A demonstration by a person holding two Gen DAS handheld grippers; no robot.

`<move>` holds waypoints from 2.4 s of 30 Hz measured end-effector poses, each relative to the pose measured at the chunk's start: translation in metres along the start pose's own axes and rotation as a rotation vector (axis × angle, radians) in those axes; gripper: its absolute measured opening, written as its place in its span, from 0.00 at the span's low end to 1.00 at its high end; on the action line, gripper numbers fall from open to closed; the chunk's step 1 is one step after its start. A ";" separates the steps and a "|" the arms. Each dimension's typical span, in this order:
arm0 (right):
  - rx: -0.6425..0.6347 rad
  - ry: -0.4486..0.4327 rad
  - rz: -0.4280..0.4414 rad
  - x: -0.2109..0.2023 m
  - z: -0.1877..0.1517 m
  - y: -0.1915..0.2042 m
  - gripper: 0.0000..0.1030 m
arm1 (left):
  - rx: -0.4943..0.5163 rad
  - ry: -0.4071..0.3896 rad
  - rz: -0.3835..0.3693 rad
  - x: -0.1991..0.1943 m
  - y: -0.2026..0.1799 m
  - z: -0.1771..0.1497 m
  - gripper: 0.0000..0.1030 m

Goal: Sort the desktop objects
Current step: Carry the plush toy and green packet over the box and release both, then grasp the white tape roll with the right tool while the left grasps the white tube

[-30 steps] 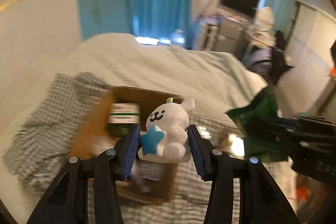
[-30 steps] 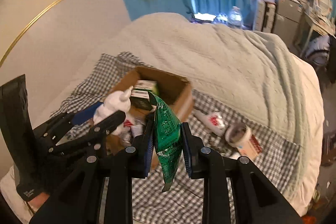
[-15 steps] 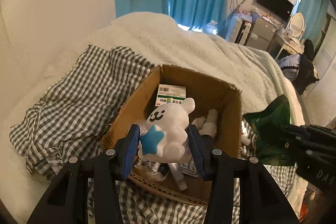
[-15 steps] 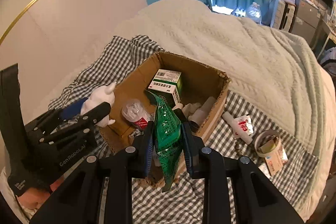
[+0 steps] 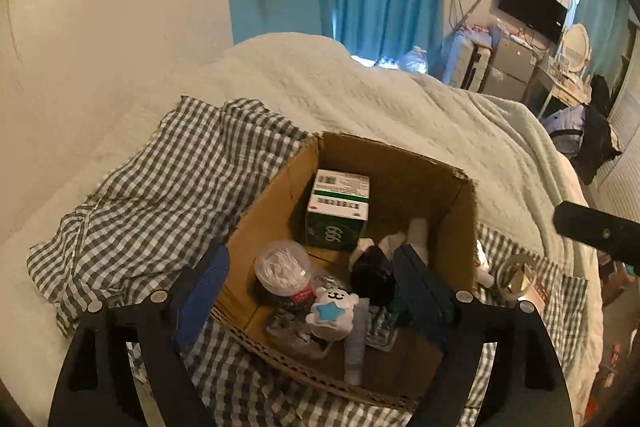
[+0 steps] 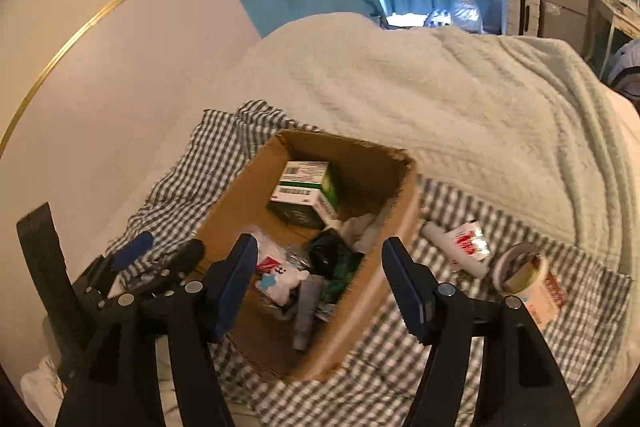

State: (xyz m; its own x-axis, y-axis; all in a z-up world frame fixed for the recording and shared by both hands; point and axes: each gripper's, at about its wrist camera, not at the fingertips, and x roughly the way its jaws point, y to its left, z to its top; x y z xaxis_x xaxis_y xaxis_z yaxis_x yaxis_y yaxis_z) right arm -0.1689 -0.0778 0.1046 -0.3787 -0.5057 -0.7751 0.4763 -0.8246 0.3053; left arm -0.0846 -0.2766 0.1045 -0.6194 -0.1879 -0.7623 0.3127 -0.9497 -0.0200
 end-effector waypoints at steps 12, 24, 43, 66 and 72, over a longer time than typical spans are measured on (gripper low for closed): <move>0.087 -0.016 -0.202 -0.068 -0.023 -0.123 0.63 | 0.204 0.021 -0.050 -0.017 -0.092 -0.023 0.87; 0.127 0.080 -0.301 -0.060 -0.055 -0.192 0.63 | 0.347 0.089 -0.133 0.005 -0.186 -0.049 0.91; 0.383 0.241 -0.161 0.082 -0.080 -0.270 0.47 | 0.247 0.214 -0.090 0.143 -0.237 -0.098 0.91; 0.336 0.087 -0.162 0.078 -0.051 -0.273 0.29 | 0.025 0.394 -0.227 0.234 -0.252 -0.080 0.30; 0.294 0.109 -0.193 0.060 -0.056 -0.271 0.29 | 0.102 0.403 -0.239 0.206 -0.248 -0.071 0.18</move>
State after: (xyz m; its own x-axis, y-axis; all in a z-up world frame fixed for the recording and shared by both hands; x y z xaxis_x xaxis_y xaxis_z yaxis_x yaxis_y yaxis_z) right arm -0.2768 0.1296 -0.0560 -0.3448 -0.3169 -0.8836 0.1495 -0.9478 0.2816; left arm -0.2382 -0.0622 -0.0933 -0.3308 0.1321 -0.9344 0.1104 -0.9779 -0.1773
